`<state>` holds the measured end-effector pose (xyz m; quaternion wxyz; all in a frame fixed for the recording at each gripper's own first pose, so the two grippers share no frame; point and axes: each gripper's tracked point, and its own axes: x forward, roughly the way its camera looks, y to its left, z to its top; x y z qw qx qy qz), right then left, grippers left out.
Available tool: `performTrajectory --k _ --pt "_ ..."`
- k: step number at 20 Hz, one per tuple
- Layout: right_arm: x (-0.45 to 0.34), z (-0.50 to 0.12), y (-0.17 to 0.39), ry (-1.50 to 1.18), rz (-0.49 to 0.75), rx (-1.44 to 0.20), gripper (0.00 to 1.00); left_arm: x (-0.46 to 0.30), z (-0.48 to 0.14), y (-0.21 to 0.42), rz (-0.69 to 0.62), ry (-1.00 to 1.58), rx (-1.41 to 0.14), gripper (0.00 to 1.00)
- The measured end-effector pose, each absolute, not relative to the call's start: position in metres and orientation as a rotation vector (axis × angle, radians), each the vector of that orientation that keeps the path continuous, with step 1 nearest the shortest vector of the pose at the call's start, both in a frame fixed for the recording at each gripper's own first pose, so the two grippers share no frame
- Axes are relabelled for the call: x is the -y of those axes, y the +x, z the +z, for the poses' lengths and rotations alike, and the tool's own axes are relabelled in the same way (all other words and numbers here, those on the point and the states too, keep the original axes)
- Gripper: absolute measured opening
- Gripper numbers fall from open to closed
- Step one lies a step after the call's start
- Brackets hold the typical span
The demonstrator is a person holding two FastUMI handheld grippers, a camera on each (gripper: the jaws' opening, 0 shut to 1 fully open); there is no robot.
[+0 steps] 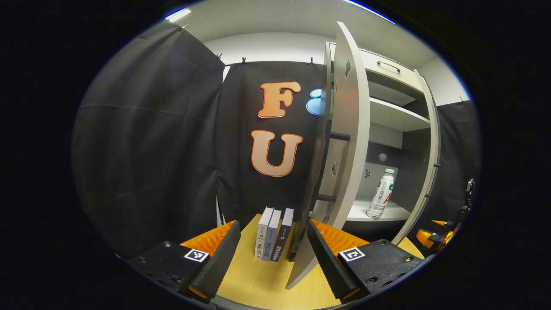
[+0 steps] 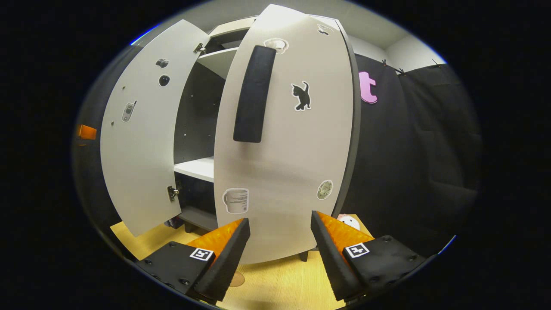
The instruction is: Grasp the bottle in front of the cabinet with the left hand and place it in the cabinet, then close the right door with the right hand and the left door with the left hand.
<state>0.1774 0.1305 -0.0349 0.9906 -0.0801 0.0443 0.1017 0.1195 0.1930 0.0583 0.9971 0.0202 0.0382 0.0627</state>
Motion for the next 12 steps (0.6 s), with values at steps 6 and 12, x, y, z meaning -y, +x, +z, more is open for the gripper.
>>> performTrajectory --k 6,12 --pt "-0.119 -0.017 0.171 -0.132 0.181 -0.07 0.95 -0.191 0.04 0.141 0.109 0.023 -0.091 0.95" --pt "-0.099 -0.004 0.162 -0.127 0.146 -0.069 0.95 -0.187 0.026 0.163 0.101 0.035 -0.112 0.95"
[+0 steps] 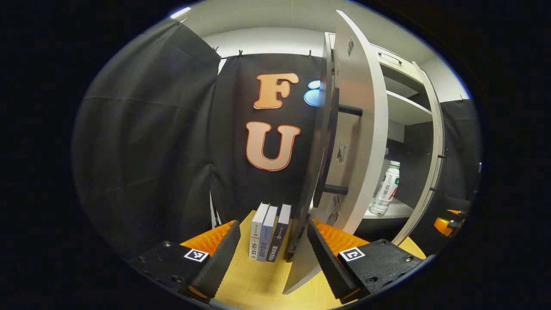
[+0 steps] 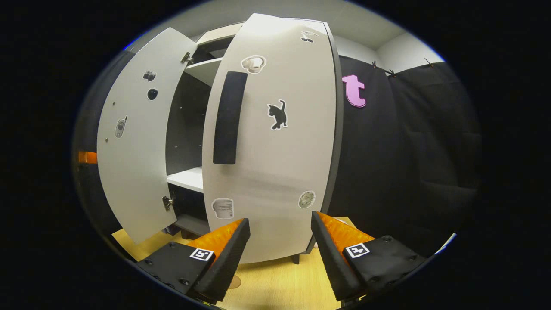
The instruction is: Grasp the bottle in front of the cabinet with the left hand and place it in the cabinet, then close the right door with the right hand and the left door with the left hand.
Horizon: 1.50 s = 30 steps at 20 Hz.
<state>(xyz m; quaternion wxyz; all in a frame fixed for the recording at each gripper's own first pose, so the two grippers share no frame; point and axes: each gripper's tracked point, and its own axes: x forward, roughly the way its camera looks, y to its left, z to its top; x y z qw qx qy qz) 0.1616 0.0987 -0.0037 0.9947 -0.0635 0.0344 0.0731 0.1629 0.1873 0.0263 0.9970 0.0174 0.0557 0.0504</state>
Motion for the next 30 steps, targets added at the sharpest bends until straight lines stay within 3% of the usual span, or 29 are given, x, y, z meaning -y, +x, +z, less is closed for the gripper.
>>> performTrajectory --k 13,30 --pt "-0.043 0.031 0.137 -0.093 0.051 -0.028 0.96 -0.183 0.017 0.163 0.123 -0.021 -0.113 0.95" --pt "0.011 0.05 0.089 -0.087 -0.01 0.041 0.96 -0.106 0.006 0.168 -0.045 0.047 -0.157 0.95"
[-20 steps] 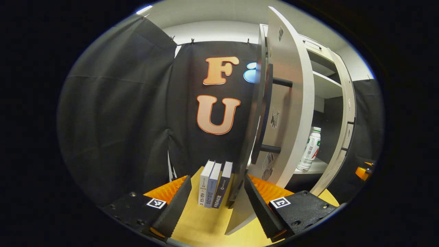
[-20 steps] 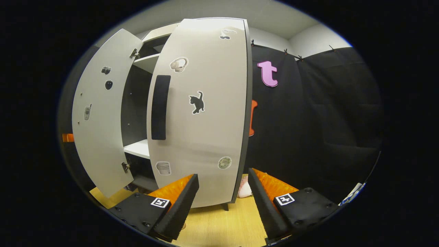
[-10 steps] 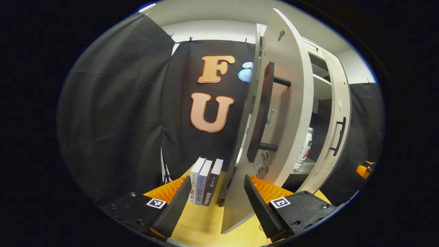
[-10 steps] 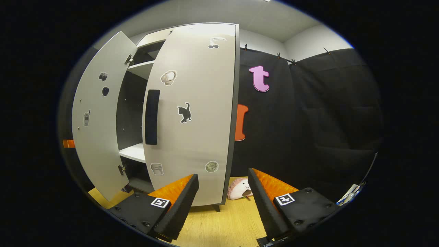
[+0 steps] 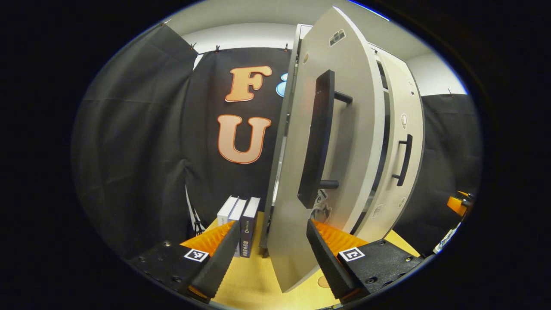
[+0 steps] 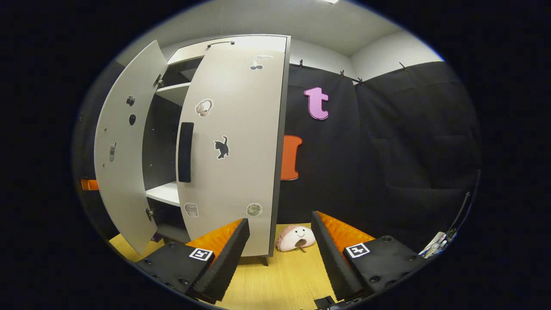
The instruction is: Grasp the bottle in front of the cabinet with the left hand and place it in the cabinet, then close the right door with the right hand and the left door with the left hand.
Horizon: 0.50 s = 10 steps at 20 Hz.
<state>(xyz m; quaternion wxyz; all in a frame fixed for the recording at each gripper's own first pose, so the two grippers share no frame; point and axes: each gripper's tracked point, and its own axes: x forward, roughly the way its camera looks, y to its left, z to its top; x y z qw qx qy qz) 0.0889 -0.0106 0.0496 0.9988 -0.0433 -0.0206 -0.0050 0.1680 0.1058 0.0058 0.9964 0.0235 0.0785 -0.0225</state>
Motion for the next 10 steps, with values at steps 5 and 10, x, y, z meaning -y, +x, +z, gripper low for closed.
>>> performTrajectory --k 5,10 --pt "0.03 0.049 0.078 -0.083 -0.033 0.046 0.96 -0.085 0.002 0.174 -0.084 0.065 -0.166 0.95" --pt "0.047 0.05 0.068 -0.085 -0.053 0.05 0.96 -0.061 -0.002 0.182 -0.124 0.081 -0.167 0.95"
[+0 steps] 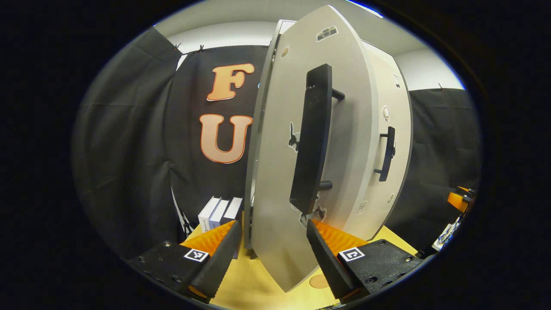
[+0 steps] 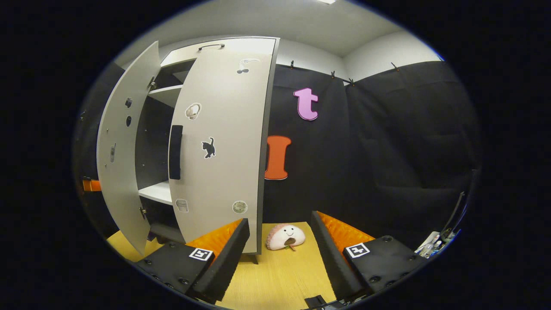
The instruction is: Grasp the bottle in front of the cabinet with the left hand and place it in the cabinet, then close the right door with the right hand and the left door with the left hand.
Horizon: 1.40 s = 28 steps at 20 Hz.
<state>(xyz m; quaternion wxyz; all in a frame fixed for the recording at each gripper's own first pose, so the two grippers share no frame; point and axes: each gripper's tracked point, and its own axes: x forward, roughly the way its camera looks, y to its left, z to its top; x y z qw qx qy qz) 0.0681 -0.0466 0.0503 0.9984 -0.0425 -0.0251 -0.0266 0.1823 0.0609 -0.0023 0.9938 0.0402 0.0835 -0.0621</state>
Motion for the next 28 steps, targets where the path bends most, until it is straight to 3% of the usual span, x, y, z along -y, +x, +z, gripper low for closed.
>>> performTrajectory --k 17,28 --pt "0.13 0.056 0.047 -0.069 -0.153 0.061 0.96 0.027 -0.036 0.266 -0.206 0.058 -0.196 0.92" --pt "0.159 0.05 0.053 -0.055 -0.189 0.046 0.96 0.04 -0.039 0.292 -0.202 0.087 -0.176 0.95"
